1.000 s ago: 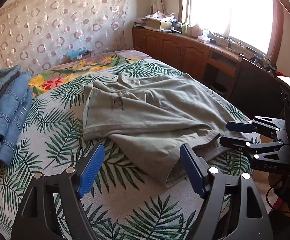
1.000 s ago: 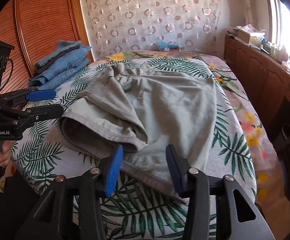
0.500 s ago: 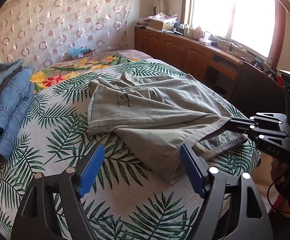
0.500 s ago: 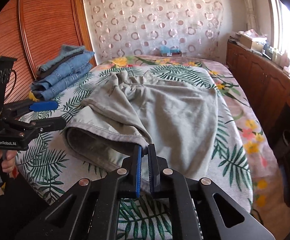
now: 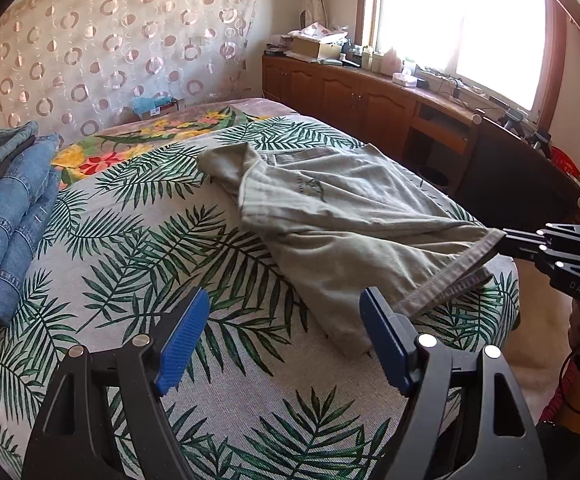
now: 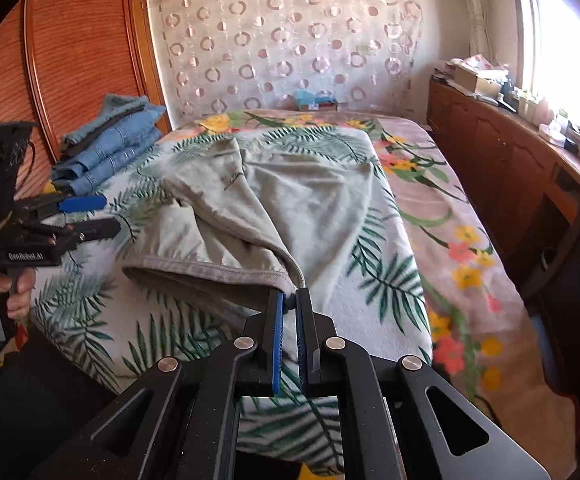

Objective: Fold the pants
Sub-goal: 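Lift the held edge with the right gripper and fold it over the pants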

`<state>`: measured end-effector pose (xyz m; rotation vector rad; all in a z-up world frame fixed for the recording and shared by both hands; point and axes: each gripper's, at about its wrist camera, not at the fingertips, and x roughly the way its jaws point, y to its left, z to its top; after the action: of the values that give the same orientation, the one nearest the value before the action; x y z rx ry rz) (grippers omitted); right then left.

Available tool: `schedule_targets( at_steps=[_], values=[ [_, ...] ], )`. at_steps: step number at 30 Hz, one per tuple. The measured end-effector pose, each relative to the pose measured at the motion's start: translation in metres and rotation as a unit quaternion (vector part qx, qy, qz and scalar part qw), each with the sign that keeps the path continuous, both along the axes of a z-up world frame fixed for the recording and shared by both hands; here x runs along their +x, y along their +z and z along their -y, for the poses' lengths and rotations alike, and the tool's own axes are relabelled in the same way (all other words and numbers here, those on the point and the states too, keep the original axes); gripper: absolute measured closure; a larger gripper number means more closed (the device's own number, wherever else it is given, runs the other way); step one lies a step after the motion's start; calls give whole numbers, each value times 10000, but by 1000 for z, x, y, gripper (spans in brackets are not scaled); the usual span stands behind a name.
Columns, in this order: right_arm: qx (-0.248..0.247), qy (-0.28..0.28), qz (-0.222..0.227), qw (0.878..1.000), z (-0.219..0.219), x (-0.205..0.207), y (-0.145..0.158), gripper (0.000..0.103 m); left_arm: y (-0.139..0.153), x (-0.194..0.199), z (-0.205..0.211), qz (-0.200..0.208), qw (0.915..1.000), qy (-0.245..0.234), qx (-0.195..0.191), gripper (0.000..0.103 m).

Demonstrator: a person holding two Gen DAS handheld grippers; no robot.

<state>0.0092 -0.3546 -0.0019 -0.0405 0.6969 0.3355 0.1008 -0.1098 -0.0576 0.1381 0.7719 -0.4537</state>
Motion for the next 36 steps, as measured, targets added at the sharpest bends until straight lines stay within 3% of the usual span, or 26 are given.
schedule_targets(
  at_steps=[15,26,34,36],
  values=[
    [56,-21,-399,9992,8,2,-4,97,-6,4,-1,-59,10000,62,-4,25],
    [195,-158,-28,9997,8,1,16,92,-3,4,-12,41,9997,225,-25,25],
    [490,195,127,9985,-30,35,17,91,-2,10,-26,72,9991,419,-40,25],
    [482,313,133,9983,-43,44,17,84,-2,12,-30,79,9989,467,-49,25]
  ],
)
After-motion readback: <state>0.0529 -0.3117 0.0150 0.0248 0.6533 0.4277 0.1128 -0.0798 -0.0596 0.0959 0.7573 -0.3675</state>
